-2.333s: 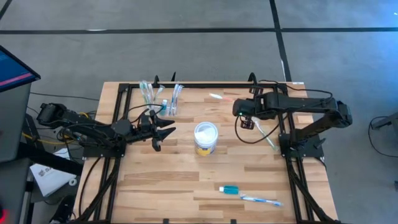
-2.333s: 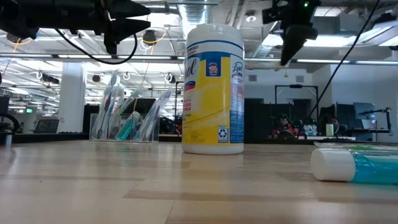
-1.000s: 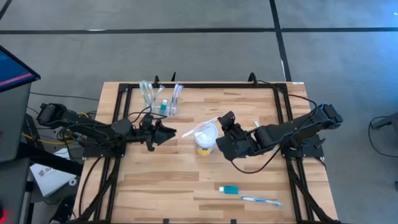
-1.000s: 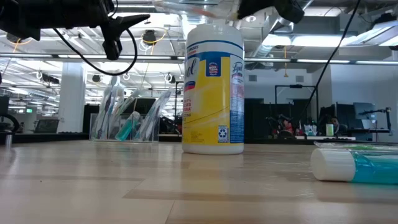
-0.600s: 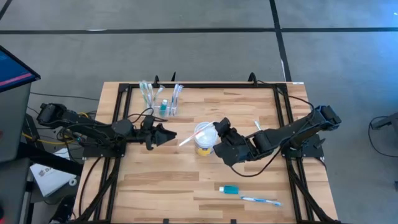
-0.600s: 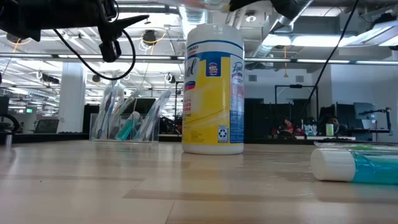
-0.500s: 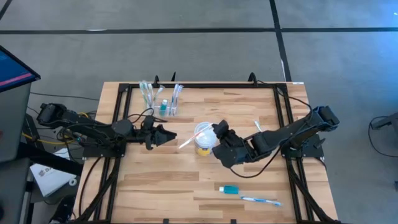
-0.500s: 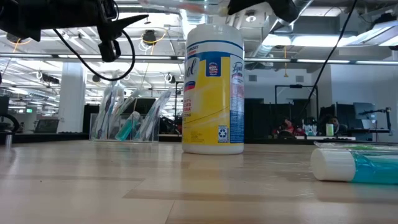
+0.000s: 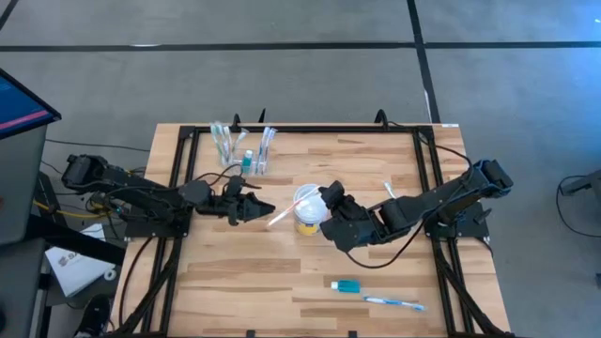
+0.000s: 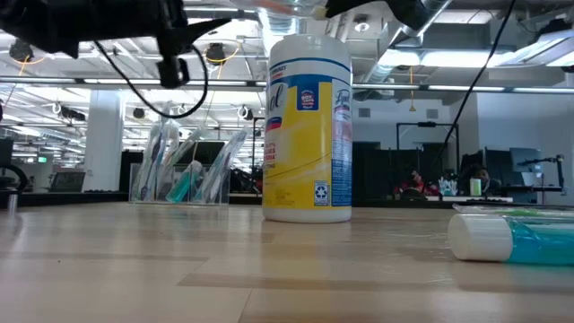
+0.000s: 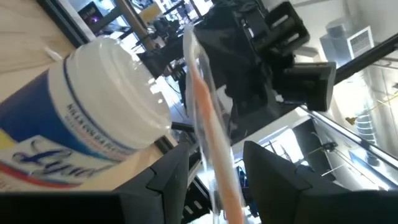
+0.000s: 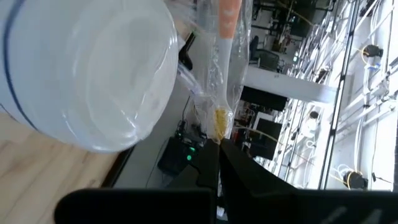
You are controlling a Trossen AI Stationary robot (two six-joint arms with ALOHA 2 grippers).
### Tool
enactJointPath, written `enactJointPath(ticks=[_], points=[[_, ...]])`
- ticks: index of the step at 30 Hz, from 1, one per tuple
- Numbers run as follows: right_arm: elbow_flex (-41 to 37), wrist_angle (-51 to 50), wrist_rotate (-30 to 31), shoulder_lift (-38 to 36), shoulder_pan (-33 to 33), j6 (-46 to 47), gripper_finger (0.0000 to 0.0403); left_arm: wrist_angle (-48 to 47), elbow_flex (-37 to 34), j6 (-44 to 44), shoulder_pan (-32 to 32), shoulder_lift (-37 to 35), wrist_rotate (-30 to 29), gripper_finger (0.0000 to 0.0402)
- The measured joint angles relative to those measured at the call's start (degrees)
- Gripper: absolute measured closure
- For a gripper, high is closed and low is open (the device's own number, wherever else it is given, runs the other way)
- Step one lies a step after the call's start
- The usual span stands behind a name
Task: Pick & Place toothbrushing station
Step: Put the orange toothbrush into the transparent organizer
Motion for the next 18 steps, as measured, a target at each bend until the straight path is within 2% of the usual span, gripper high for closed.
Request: enactJointPath(ticks=[7,14,18], points=[[0.0,1.07,-0.37,0.0,0.97,-0.54,0.0403,0.07,4.02,-3.42,2.41,4.75,6.74,0.0253],[0.0,1.1,-0.33,0.0,1.1,-0.52,0.0403,0.29,9.79,-7.52,3.81,11.47,18.01,0.0253],[0.0,1.1,-0.23,0.0,1.21,-0.4,0.0403,0.35,12.62,-7.76,3.81,14.05,20.81,0.0253]])
